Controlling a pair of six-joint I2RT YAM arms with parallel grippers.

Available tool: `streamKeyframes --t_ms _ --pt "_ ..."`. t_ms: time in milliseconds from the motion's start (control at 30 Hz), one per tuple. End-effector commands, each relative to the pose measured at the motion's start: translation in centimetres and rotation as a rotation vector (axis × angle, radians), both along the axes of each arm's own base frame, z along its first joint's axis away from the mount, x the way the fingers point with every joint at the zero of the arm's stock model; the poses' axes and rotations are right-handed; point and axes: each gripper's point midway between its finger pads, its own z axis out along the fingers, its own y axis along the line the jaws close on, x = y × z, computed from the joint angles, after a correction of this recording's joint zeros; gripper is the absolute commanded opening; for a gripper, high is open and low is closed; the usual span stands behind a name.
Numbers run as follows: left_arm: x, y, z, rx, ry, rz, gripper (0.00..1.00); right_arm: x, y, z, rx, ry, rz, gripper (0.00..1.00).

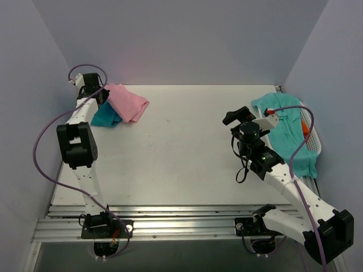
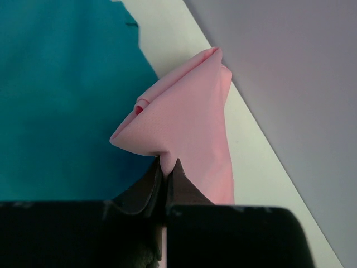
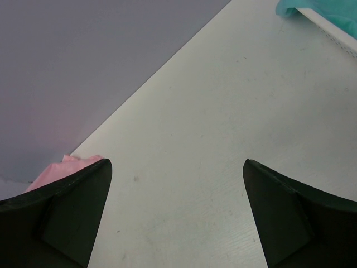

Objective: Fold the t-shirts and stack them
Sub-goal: Put the neatly folded tshirt into the corner of the board with the left arm

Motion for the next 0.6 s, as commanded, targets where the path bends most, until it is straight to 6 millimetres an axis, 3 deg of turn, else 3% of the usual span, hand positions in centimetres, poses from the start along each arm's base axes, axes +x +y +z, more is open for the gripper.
streamKeyframes --t_ms 0,67,133,200,233,333,400,467,500,567 --pt "-2.7 5.3 5.1 0.023 -0.088 0.07 0.02 0.4 0.4 0.5 0.032 -0.031 0.009 1.0" --pt "-4.1 8.0 6.2 0.022 -0.116 0.112 0.02 0.4 0.5 0.4 0.034 -0.029 0.018 1.0" --pt "-5.4 9.3 5.4 0.032 -0.097 0.152 0.02 0.4 0.8 0.5 0.042 -0.035 0.029 1.0" --pt "-6.4 10.6 6.3 0.046 -0.122 0.199 0.02 0.5 1.3 0.5 0.046 -0.037 0.047 1.0" --pt "-7.3 10.7 5.2 0.033 -0.103 0.226 0.02 0.6 1.5 0.5 0.045 -0.035 0.055 1.0" --pt "-9.9 13.0 4.8 0.015 -0.095 0.361 0.03 0.5 1.7 0.3 0.037 -0.023 0.06 1.0" --pt "-11.9 14.3 3.0 0.001 -0.061 0.413 0.18 0.5 1.5 0.3 0.035 -0.024 0.055 1.0" --pt "-13.0 14.9 1.1 -0.042 -0.02 0.454 0.65 0.4 1.5 -0.1 0.031 -0.018 0.052 1.0" --pt "-13.6 15.1 -0.2 -0.062 0.023 0.462 0.83 0.5 1.4 -0.1 0.03 -0.018 0.049 1.0" --pt "-14.8 15.6 -2.8 -0.108 0.11 0.484 0.91 0.5 1.5 -0.3 0.027 -0.01 0.051 1.0"
